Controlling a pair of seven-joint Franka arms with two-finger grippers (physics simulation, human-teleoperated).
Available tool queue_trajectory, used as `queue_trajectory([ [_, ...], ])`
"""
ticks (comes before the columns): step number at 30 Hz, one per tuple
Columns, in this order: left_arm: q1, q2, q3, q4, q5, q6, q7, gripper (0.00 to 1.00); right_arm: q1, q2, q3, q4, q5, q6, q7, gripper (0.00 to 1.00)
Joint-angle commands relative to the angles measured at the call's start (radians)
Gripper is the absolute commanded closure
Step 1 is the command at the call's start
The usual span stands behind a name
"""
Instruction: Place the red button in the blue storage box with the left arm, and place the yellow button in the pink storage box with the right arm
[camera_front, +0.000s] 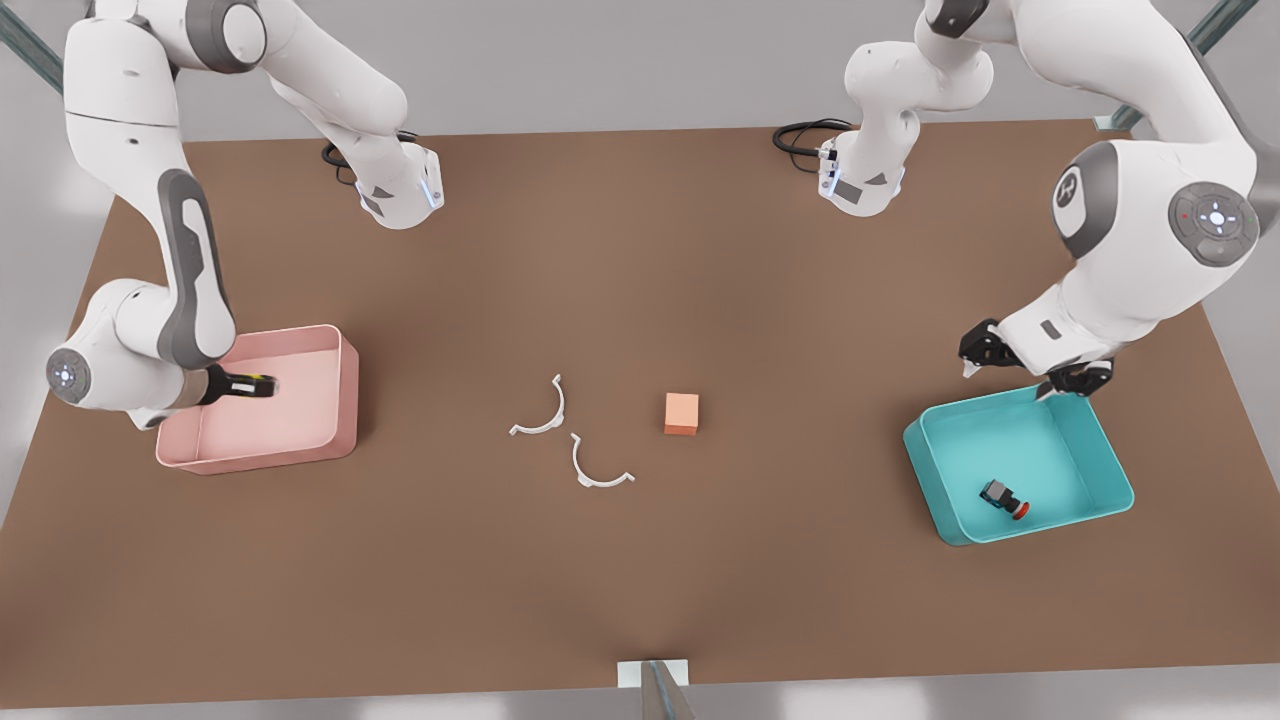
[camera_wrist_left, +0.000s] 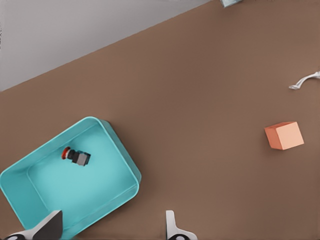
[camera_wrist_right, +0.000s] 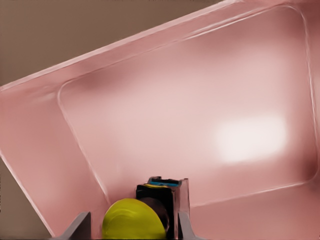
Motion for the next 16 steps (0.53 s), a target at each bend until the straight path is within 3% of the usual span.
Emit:
queue_trajectory([
  [1, -0.001, 0.001, 0.0, 0.011, -0.01, -0.043, -0.406, 0.0, 0.005, 0.001, 0.019, 0.038, 0.014, -0.022, -0.318, 0.0],
  [5, -0.001, 0.001, 0.0, 0.016, -0.007, -0.041, -0.401, 0.0, 0.01, -0.01, 0.158, 0.262, -0.017, -0.078, -0.314, 0.0],
  [6, -0.001, 0.001, 0.0, 0.016, -0.007, -0.043, -0.401, 0.0, 0.011, -0.018, 0.25, 0.341, -0.097, -0.114, -0.236, 0.0],
  [8, -0.001, 0.001, -0.002, 0.016, -0.007, -0.043, -0.401, 0.0, 0.007, -0.021, 0.516, 0.526, -0.253, -0.307, 0.091, 0.0],
  [9, -0.001, 0.001, -0.002, 0.016, -0.007, -0.043, -0.401, 0.0, 0.001, -0.056, 0.567, 0.527, -0.25, -0.327, 0.209, 0.0],
  [10, -0.002, 0.001, -0.002, 0.016, -0.01, -0.043, -0.403, 0.0, 0.008, -0.068, 0.553, 0.518, -0.223, -0.309, 0.214, 0.04],
  [11, -0.002, 0.001, -0.002, 0.016, -0.01, -0.043, -0.403, 0.0, 0.071, -0.143, 0.484, 0.464, -0.186, -0.266, 0.215, 0.04],
  [12, -0.002, 0.0, -0.003, 0.016, -0.01, -0.043, -0.403, 0.0, 0.359, -0.162, 0.174, 0.461, -0.138, -0.282, 0.225, 0.05],
  [13, -0.004, 0.001, -0.003, 0.016, -0.01, -0.043, -0.403, 0.0, 0.484, -0.159, 0.022, 0.466, -0.089, -0.307, 0.225, 0.01],
  [16, -0.004, 0.0, -0.003, 0.016, -0.01, -0.043, -0.403, 0.0, 0.49, -0.087, -0.021, 0.604, -0.091, -0.351, 0.209, 0.0],
])
